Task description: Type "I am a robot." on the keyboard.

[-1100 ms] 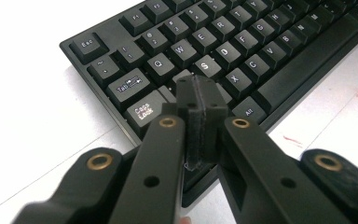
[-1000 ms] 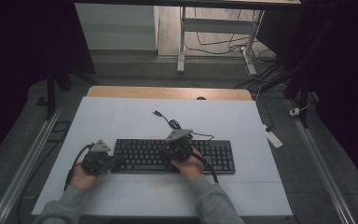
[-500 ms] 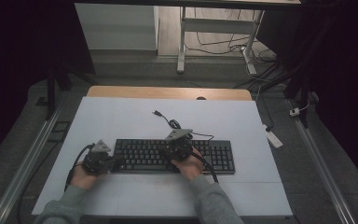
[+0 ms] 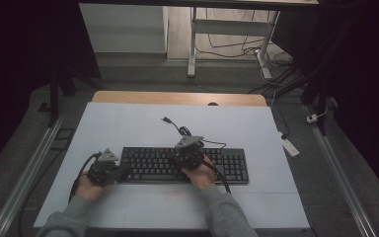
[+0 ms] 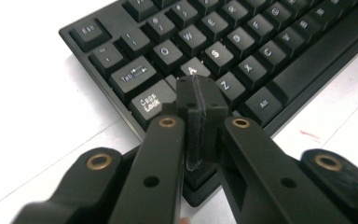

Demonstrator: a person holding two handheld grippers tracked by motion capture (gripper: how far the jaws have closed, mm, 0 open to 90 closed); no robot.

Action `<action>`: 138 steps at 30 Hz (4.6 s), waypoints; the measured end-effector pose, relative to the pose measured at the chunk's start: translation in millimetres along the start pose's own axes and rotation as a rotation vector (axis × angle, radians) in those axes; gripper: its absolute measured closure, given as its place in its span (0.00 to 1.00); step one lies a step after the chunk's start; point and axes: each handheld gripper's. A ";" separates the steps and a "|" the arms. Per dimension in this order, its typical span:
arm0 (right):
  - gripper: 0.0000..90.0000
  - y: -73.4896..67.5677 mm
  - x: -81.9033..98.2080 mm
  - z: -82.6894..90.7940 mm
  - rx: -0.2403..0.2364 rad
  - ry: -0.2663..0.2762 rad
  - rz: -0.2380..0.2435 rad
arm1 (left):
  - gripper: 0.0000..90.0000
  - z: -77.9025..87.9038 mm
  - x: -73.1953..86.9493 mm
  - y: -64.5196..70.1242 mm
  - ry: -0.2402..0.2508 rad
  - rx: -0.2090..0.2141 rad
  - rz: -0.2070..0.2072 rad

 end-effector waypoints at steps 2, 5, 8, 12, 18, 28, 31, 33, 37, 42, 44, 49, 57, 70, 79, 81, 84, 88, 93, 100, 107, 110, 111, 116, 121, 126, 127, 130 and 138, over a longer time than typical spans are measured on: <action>0.99 -1.0 -0.1 -0.3 0.008 -0.005 0.008 | 0.99 -0.1 -0.2 -0.4 0.000 0.001 0.000; 1.00 -1.4 -0.2 -0.8 0.012 -0.010 0.013 | 0.99 -0.1 -0.1 -0.4 0.001 0.003 0.001; 1.00 -2.1 -0.9 -2.1 0.019 -0.024 0.022 | 0.99 0.3 -0.2 0.0 0.001 0.000 0.000; 1.00 -2.0 -0.4 3.1 0.011 0.015 0.017 | 0.99 4.9 0.4 0.9 0.025 0.009 0.004; 1.00 -0.9 0.4 11.2 0.009 0.042 0.016 | 0.98 12.5 0.0 1.5 0.065 0.020 0.007; 0.81 0.3 6.2 25.7 -0.004 0.078 0.007 | 0.85 15.5 0.6 -0.3 0.097 0.024 0.026; 0.73 1.3 11.4 33.7 0.008 0.088 0.000 | 0.77 17.0 0.7 -0.8 0.104 0.022 0.029; 0.70 2.3 15.2 37.9 0.016 0.092 -0.005 | 0.72 17.6 0.8 -0.8 0.110 0.020 0.034; 0.66 4.1 22.3 45.2 0.023 0.099 -0.015 | 0.67 19.0 1.1 -0.9 0.118 0.023 0.043; 0.61 6.6 39.4 61.9 0.042 0.102 -0.028 | 0.58 20.4 1.3 0.0 0.128 0.006 0.051; 0.61 7.1 46.3 67.3 0.049 0.103 -0.034 | 0.57 20.8 1.4 0.2 0.132 -0.002 0.052; 0.60 8.1 58.0 76.9 0.059 0.104 -0.041 | 0.54 21.0 1.1 1.1 0.136 -0.007 0.054; 0.59 9.7 77.7 89.9 0.073 0.109 -0.058 | 0.46 21.1 0.3 2.4 0.139 -0.006 0.046; 0.58 10.0 85.0 94.3 0.073 0.127 -0.055 | 0.41 24.4 -3.5 8.5 0.149 0.014 0.008; 0.58 12.5 88.2 98.0 0.076 0.132 -0.058 | 0.47 23.7 -11.3 20.1 0.141 0.032 -0.045; 0.58 13.4 89.1 97.7 0.071 0.135 -0.063 | 0.50 22.3 -14.3 23.3 0.131 0.036 -0.056; 0.58 14.0 89.4 96.8 0.063 0.134 -0.064 | 0.54 19.6 -19.1 28.6 0.117 0.045 -0.081; 0.57 12.8 88.8 94.5 0.061 0.132 -0.063 | 0.61 15.2 -27.6 36.3 0.101 0.063 -0.114; 0.57 11.7 88.7 94.3 0.060 0.138 -0.061 | 0.71 8.6 -39.3 43.7 0.079 0.099 -0.144; 0.56 12.0 88.8 93.2 0.062 0.123 -0.062 | 0.94 1.5 -44.9 48.4 0.043 0.126 -0.162; 0.56 11.6 88.3 90.9 0.064 0.114 -0.057 | 0.99 -5.6 -47.2 53.6 0.026 0.137 -0.184; 0.56 11.7 88.4 90.5 0.062 0.113 -0.056 | 0.99 -9.4 -48.2 56.5 0.014 0.138 -0.193; 0.56 11.7 88.5 90.5 0.062 0.113 -0.056 | 0.99 -10.7 -48.7 57.5 0.011 0.137 -0.198; 0.56 11.6 89.1 90.6 0.064 0.108 -0.057 | 0.99 -17.0 -50.7 62.8 -0.004 0.138 -0.216; 0.56 11.7 90.2 89.4 0.066 0.108 -0.062 | 0.99 -21.4 -52.2 63.9 -0.015 0.132 -0.223; 0.56 12.1 91.3 89.1 0.067 0.099 -0.064 | 0.99 -23.9 -53.0 64.7 -0.022 0.130 -0.229; 0.56 12.1 91.3 89.1 0.067 0.099 -0.064 | 0.99 -24.4 -53.1 64.8 -0.025 0.129 -0.231; 0.56 12.5 91.7 89.1 0.067 0.096 -0.064 | 0.99 -25.0 -53.0 64.9 -0.025 0.128 -0.232; 0.56 11.9 91.8 88.8 0.067 0.095 -0.064 | 0.99 -25.3 -52.4 68.2 -0.024 0.096 -0.255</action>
Point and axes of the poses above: each handheld gripper's, and its own axes: z roughly backward along the jaws, x roughly out of its underside, y roughly to its right, and after that the axes turned 15 degrees about -y, right-handed
